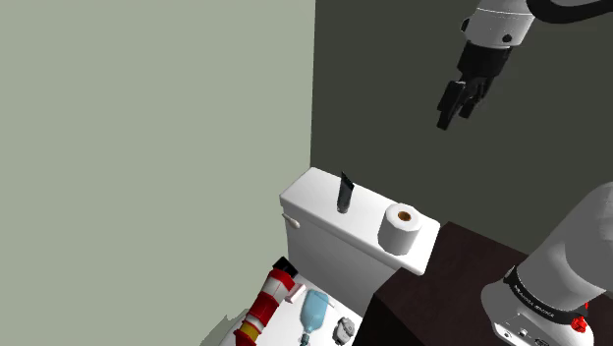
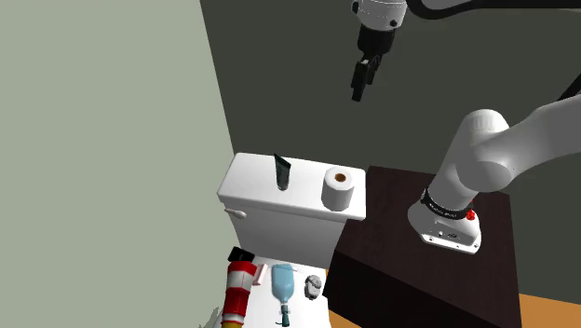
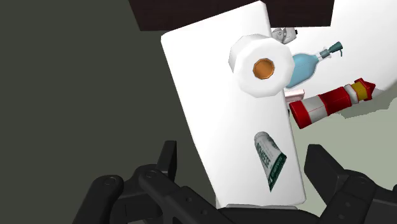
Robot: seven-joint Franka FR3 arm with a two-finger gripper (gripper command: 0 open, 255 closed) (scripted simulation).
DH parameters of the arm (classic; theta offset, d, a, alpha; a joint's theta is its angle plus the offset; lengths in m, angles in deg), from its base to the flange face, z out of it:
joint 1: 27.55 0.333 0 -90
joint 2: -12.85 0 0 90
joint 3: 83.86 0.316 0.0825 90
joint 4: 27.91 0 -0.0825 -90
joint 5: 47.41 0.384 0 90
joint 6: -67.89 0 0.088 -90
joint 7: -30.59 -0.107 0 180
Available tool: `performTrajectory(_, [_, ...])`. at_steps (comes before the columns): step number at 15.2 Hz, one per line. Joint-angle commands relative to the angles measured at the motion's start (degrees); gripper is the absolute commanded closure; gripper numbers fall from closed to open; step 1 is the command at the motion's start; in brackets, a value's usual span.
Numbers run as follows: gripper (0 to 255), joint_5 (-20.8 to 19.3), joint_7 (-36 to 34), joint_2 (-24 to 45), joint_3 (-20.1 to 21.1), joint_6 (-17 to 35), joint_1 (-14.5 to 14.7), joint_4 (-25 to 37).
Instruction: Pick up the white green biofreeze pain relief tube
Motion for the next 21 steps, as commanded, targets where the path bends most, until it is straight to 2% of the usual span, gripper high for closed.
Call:
performTrajectory(1, [0,0.0,0.0,0.0,0.0,0.0,0.0,0.0])
performTrajectory(7, [0,1.7,-8.3,4.2,5.5,15.2,-0.2,-7.0])
performTrajectory(13, [0,1.3,-17.5,13.2,11.6,30.8,-1.7,-9.9])
performTrajectory(17, [0,-1.5,-25.0,21.4,16.2,40.7,-4.1,-9.5])
performTrajectory(21, [0,-8.3,-35.1,30.8,21.3,49.2,-8.3,-7.0])
